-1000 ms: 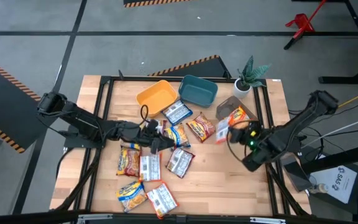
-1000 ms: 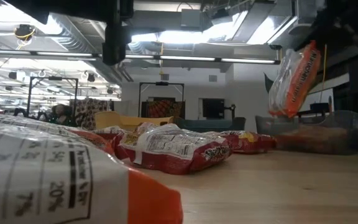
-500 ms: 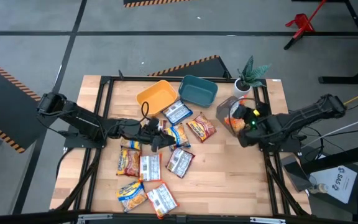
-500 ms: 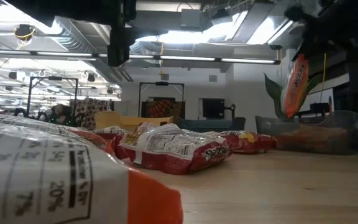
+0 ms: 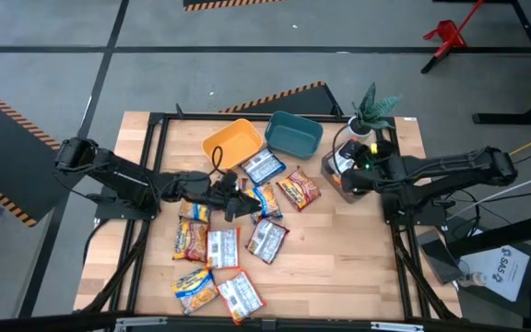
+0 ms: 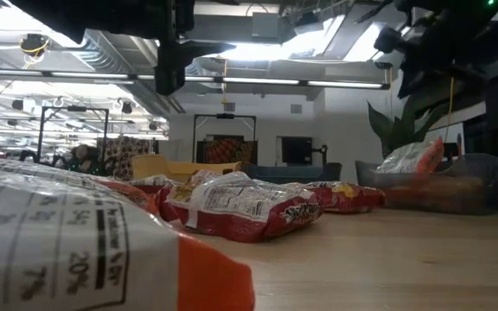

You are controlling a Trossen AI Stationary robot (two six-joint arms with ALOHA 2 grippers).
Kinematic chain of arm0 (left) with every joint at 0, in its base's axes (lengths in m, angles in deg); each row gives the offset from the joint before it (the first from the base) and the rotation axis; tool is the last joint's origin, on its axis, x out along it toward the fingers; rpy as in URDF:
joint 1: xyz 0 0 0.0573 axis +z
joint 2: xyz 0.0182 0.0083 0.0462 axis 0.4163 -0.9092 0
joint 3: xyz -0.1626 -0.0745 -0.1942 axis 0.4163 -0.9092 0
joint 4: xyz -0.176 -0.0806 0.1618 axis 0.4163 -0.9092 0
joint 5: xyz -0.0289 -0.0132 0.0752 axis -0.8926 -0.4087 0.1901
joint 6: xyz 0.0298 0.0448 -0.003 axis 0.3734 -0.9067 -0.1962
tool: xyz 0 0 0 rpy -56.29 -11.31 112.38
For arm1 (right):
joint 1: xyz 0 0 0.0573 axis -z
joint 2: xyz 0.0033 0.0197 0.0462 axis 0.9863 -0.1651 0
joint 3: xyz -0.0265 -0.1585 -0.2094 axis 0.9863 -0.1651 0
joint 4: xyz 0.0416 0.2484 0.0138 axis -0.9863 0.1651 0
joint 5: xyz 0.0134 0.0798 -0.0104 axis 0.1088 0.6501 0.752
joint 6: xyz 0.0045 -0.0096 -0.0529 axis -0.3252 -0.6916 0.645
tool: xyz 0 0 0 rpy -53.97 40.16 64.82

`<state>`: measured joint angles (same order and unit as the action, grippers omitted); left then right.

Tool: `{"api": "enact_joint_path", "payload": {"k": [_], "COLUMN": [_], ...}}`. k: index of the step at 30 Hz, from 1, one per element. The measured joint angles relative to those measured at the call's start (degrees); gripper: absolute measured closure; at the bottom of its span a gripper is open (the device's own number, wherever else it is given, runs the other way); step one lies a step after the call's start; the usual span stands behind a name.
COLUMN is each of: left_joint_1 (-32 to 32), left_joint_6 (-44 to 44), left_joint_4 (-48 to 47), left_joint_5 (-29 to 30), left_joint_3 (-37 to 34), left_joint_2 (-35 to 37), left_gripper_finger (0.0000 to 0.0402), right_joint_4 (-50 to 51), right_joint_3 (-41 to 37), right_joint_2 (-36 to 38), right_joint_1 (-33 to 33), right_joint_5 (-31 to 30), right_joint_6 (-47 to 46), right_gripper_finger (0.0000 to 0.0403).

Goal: Sort Maruchan noodles
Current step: Put the bottom right orange noodle pack into the black bin

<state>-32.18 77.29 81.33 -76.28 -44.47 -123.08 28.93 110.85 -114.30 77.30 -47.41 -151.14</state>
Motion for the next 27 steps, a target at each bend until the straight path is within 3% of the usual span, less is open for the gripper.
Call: {"api": "enact_joint_path", "payload": {"k": [5, 9, 14, 17, 21, 27], "left_joint_1": [0.5, 0.5, 0.6, 0.6, 0.6, 0.6], "left_joint_6": [-0.8, -1.4, -1.4, -1.4, -1.4, -2.8], "left_joint_4": [0.1, 0.1, 0.1, 0.1, 0.1, 0.1], "left_joint_5": [-3.2, -3.4, -3.4, -3.4, -3.4, -3.4], "left_joint_3": [0.0, 0.0, 0.0, 0.0, 0.0, 0.0], "left_joint_2": [0.0, 0.0, 0.0, 0.0, 0.0, 0.0], "left_gripper_finger": [0.0187, 0.0187, 0.0187, 0.0187, 0.0187, 0.0187], "right_joint_4": [2.6, 3.8, 9.3, 10.4, 6.9, 2.2], "right_joint_3": [0.0, 0.0, -0.5, -2.3, -5.4, -9.0], "right_joint_2": [0.0, 0.0, -0.1, -0.3, -0.3, -0.3], "right_joint_1": [-0.1, -0.1, -0.1, -0.1, -0.1, 0.0], "right_joint_5": [14.7, 21.4, 22.9, 24.1, 24.1, 19.0], "right_joint_6": [11.7, 14.4, 6.4, -1.1, -7.0, -14.2], "right_gripper_finger": [0.0394, 0.034, 0.0243, 0.0208, 0.0185, 0.0178]}}
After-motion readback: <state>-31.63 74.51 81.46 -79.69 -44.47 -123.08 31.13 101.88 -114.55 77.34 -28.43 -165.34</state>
